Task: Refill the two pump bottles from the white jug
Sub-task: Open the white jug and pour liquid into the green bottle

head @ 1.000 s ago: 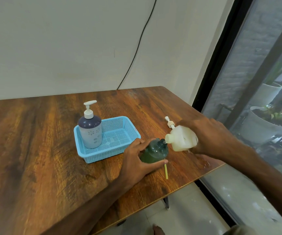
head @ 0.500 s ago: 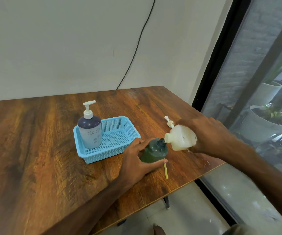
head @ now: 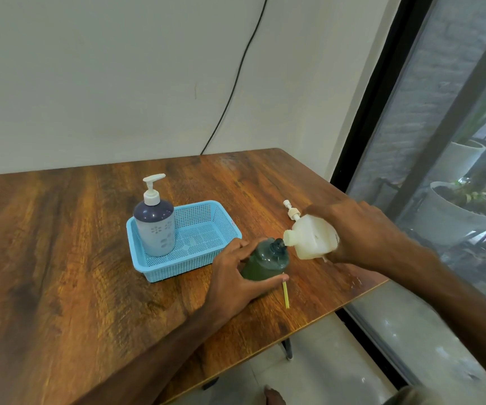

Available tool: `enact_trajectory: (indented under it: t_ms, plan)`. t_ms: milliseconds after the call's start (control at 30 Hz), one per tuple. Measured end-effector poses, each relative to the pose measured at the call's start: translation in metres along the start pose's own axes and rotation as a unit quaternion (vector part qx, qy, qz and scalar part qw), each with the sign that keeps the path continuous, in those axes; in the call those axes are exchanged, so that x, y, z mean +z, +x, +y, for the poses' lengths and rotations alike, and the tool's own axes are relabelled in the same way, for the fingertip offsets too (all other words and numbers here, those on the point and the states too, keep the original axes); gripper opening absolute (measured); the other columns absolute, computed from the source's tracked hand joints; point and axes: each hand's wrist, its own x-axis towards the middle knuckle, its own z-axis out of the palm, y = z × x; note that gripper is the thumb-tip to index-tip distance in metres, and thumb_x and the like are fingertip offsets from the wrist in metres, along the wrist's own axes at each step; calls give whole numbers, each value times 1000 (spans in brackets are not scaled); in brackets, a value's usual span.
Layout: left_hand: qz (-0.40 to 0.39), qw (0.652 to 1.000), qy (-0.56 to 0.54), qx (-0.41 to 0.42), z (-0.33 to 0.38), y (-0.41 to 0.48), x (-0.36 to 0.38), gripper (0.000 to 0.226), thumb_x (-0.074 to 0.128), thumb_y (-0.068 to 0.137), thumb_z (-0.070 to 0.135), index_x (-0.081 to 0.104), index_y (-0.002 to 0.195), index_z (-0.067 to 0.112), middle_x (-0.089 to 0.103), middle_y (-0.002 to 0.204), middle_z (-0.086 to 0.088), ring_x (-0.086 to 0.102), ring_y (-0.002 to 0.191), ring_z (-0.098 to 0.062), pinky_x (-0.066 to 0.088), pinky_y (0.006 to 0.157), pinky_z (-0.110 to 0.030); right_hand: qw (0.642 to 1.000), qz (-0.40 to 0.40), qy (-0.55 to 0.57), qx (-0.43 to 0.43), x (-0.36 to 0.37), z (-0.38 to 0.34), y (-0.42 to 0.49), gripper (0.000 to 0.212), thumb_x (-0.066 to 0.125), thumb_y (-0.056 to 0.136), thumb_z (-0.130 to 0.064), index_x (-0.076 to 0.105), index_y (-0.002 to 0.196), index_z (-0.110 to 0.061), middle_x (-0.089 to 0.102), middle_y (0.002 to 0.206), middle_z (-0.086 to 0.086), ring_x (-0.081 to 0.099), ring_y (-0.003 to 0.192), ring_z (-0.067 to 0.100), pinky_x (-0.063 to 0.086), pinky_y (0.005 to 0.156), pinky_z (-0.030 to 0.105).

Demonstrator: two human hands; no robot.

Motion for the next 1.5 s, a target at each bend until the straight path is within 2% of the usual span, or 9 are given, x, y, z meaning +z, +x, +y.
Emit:
enact_trajectory:
  t_ms: [100,367,800,967,1167,1400,1500]
  plan:
    - [0,1000,-1,0,0,0,0,80,93,64,57,66,136,34,66,116,12,62,112,-9,57,83,-20,1000,1,-2,-1,0,0,0,78,85,71,-43,51,141,-34,65,129,-9,58,120,14,46,83,27]
    - [-1,1000,-3,-2,0,0,0,81,92,64,61,65,136,37,66,115,12,63,111,-10,59,83,-27,1000,-4,-3,0,0,-1,1,81,85,71,-44,49,143,-34,63,131,-9,57,122,14,49,86,28]
    - [0,1000,3,0,0,0,0,81,91,64,62,65,136,36,65,113,14,62,111,-9,59,82,-24,1000,-7,-13,2,0,-1,2,83,86,71,-43,48,144,-34,63,134,-8,56,124,15,50,89,30]
    - [-2,1000,7,-3,-1,0,0,82,90,65,63,64,137,36,64,113,15,61,111,-8,60,81,-27,1000,-6,-6,3,-1,-2,1,84,88,70,-41,50,144,-33,63,134,-7,56,125,16,54,92,35]
    - [-3,1000,-2,-3,1,1,0,78,93,65,59,66,135,36,65,112,12,63,109,-11,60,80,-29,1000,5,14,-2,3,1,0,81,86,71,-43,50,142,-34,64,131,-8,57,122,15,54,86,32]
    - [-3,1000,-4,-2,3,0,-1,77,94,64,57,66,133,36,65,112,11,63,109,-10,59,80,-24,998,18,52,-8,11,7,-2,78,85,71,-45,52,140,-33,64,127,-9,58,116,13,48,80,24]
    - [-3,1000,-7,-5,3,1,-2,76,94,64,57,67,133,37,65,112,12,62,109,-10,59,80,-24,997,7,74,0,16,9,-5,83,85,69,-47,49,142,-32,63,129,-8,57,116,13,51,85,27]
